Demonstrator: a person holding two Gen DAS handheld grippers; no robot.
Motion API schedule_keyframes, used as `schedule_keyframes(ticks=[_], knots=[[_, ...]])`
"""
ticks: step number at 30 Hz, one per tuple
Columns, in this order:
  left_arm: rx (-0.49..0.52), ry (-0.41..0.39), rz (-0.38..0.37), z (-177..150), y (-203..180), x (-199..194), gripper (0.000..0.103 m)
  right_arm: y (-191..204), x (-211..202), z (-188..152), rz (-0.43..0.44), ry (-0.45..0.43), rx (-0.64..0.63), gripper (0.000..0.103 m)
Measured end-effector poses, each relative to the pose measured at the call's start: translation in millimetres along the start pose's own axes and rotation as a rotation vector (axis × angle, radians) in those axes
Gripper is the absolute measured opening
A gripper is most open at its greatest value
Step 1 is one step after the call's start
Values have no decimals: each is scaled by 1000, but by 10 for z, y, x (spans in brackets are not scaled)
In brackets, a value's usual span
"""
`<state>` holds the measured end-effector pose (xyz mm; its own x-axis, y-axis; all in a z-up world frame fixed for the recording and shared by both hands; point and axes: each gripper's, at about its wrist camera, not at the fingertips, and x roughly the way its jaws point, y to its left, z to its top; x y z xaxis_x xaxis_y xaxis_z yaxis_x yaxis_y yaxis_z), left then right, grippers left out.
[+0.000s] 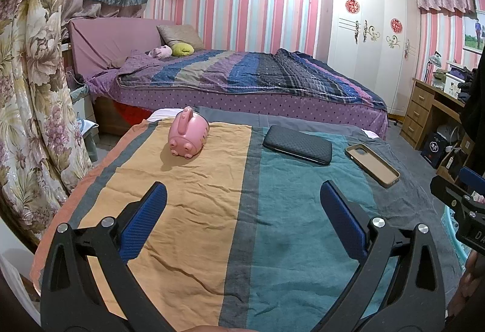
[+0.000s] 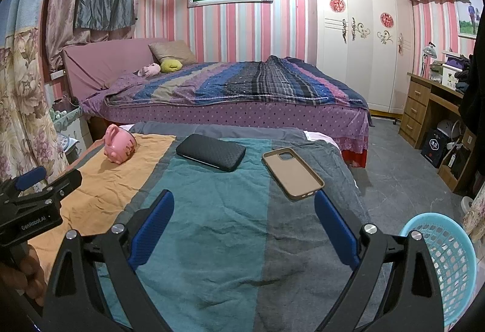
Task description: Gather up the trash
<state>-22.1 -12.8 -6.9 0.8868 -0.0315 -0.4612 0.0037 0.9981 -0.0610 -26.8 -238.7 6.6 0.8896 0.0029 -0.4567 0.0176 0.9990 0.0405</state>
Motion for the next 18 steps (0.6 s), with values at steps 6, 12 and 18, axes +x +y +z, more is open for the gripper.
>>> schedule_keyframes(ticks=[6, 12, 18], knots=[[0, 0, -2, 2, 2, 0, 98, 17, -6, 0, 1, -1, -1, 92], [14, -2, 6, -14, -49, -15, 98, 10, -6, -5, 9, -3, 14, 92], [18, 10, 15, -19, -79, 3, 98, -48, -16, -5, 4, -2, 39, 92]])
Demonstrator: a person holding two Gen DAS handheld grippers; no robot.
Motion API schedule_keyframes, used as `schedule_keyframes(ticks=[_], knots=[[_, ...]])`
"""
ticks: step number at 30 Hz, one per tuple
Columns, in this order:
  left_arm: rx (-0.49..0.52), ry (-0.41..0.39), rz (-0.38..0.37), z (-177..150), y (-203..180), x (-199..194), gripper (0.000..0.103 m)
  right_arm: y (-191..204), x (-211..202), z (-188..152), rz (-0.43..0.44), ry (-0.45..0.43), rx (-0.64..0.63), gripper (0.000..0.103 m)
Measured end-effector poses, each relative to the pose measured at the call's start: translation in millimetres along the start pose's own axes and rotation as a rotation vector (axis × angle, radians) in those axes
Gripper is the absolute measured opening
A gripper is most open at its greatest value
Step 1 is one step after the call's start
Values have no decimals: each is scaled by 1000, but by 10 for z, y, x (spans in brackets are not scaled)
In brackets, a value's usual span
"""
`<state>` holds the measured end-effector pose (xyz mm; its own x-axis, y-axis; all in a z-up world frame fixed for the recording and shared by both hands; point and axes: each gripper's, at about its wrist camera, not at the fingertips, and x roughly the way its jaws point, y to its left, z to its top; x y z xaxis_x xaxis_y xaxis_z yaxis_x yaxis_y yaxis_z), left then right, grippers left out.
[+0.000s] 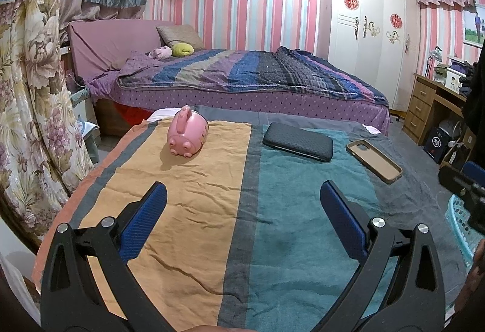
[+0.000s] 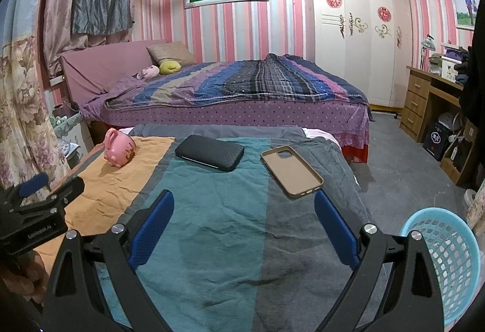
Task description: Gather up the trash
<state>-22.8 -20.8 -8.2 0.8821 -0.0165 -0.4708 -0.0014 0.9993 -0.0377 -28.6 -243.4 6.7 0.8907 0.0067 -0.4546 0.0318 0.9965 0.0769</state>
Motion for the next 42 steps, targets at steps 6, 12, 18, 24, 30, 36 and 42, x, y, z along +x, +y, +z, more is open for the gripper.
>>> schedule_keyframes(ticks=[6, 12, 18, 24, 30, 36, 42], knots=[[-15, -5, -6, 20, 13, -3, 98, 3, 10, 0, -6, 0, -6, 92], [-15, 1, 1, 10, 25, 13, 98, 27, 18, 4, -3, 1, -11, 92], [-24, 7, -1, 3, 53, 33, 98, 32, 11, 9, -10, 0, -16, 92], [-23, 19, -1, -14, 61, 60, 98, 5, 11, 15, -10, 0, -12, 92], [-4, 34, 1, -14, 30, 99, 98, -15, 25, 22, -3, 1, -13, 92], [-4, 29, -15, 6, -31, 70, 98, -48, 6, 32, -2, -12, -14, 92], [4, 49, -8, -1, -58, 163, 98, -151, 49, 31, -10, -7, -1, 93]])
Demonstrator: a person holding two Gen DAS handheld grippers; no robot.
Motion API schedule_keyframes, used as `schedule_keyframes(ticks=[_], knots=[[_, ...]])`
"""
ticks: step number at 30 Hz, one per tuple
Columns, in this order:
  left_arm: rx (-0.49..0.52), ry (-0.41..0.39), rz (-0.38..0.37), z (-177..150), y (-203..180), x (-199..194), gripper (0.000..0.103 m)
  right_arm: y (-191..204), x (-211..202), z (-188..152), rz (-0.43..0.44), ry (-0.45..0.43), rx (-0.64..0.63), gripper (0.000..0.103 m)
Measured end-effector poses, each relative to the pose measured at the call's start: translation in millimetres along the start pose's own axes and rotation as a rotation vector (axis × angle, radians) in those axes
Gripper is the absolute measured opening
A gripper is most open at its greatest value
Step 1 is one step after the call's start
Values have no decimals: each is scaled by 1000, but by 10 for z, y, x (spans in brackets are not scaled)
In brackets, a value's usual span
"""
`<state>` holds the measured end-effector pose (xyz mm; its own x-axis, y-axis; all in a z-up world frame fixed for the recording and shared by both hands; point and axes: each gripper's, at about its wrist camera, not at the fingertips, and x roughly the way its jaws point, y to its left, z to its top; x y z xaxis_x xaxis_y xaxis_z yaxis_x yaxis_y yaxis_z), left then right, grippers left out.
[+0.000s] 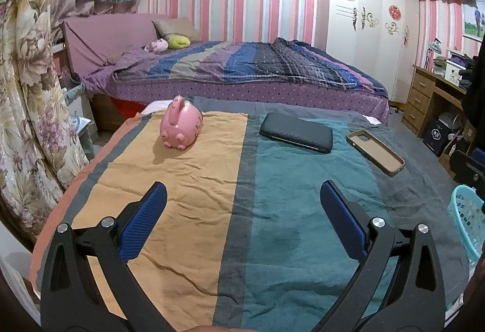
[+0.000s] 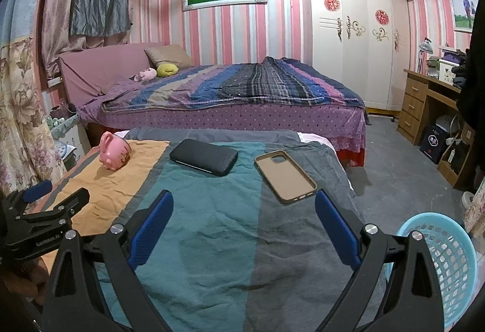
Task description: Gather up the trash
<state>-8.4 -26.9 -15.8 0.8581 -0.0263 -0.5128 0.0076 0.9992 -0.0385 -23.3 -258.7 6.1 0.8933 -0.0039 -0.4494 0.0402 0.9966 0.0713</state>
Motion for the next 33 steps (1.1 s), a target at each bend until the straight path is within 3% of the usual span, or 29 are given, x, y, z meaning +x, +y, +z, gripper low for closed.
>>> schedule_keyframes(ticks=[33], knots=[[-29, -30, 15, 49, 90, -129, 98, 40, 23, -21, -9, 15, -25, 93]])
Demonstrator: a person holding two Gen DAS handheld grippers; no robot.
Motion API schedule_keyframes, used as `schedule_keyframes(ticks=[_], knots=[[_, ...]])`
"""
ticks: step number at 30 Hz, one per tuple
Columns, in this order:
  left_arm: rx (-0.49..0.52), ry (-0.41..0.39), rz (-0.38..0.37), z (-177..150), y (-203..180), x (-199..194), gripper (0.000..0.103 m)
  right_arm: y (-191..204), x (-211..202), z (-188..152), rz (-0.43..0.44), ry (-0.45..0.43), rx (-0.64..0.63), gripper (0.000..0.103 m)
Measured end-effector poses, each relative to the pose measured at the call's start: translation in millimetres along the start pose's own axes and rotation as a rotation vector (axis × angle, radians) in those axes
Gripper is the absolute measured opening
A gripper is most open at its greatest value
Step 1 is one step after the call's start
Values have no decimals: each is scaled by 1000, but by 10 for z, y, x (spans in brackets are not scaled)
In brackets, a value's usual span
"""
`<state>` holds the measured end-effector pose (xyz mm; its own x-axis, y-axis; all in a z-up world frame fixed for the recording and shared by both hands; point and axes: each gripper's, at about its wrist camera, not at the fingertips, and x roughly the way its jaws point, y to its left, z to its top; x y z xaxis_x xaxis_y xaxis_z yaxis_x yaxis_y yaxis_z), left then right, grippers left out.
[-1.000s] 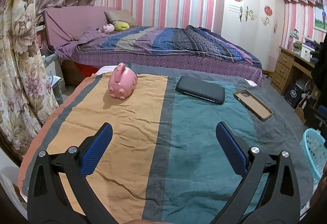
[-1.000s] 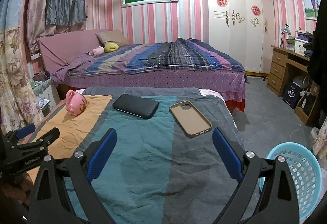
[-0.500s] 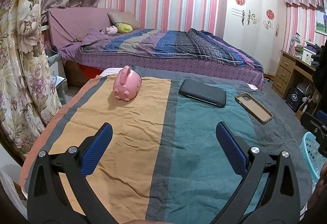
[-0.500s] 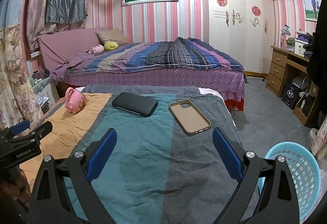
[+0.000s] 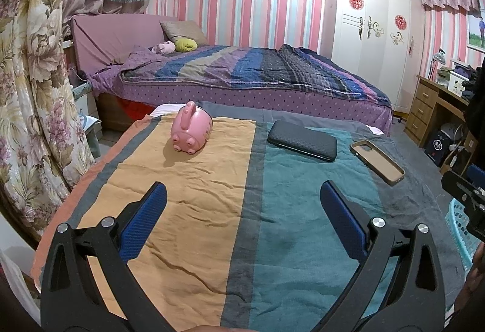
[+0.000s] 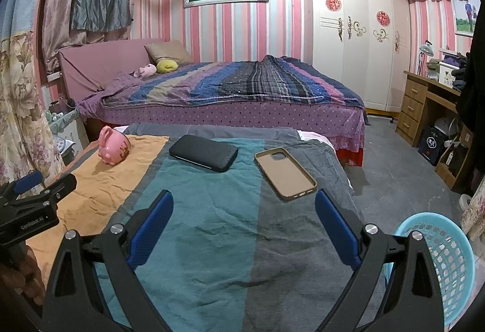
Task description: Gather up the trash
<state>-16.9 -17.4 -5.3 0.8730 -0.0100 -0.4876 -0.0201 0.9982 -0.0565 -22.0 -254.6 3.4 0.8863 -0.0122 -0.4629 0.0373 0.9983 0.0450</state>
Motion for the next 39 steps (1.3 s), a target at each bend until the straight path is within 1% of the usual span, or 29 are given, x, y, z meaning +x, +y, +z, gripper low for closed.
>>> schedule_keyframes(ticks=[7, 39], knots=[[4, -10, -3, -10, -13, 0, 98, 14, -6, -1, 2, 0, -3, 93], [6, -10, 4, 10, 0, -13, 98, 13, -6, -9, 2, 2, -5, 93]])
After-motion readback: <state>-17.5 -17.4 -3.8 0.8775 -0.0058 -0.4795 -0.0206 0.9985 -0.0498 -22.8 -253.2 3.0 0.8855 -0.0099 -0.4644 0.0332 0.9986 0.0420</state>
